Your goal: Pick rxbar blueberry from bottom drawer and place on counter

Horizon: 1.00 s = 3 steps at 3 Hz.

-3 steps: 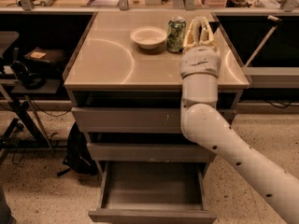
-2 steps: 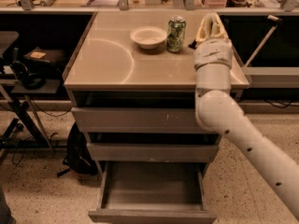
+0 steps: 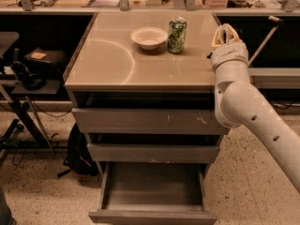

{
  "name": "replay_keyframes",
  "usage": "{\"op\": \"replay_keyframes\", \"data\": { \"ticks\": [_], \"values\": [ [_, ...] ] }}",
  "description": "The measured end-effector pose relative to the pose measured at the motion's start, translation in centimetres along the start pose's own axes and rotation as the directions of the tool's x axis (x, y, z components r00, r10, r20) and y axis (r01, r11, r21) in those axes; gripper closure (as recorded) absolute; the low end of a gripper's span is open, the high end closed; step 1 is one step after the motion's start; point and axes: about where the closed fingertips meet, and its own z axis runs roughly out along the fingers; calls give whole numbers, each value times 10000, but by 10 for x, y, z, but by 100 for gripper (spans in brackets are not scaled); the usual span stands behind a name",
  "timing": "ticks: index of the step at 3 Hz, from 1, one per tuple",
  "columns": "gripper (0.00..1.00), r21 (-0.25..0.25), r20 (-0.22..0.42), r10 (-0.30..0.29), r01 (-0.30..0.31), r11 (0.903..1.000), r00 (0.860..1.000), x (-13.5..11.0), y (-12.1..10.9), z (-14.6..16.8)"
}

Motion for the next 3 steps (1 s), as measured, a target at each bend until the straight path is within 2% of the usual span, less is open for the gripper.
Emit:
{"op": "replay_keyframes", "data": {
  "ticks": [1,2,3],
  "values": [
    [100,-751,-693,432,-484,9960,9967,11,10,-24],
    [82,-903,-899,719,-800,9927,9934,15,17,-26],
    [59,-893,-883,697,-776,9930,9937,15,17,-26]
  ]
}}
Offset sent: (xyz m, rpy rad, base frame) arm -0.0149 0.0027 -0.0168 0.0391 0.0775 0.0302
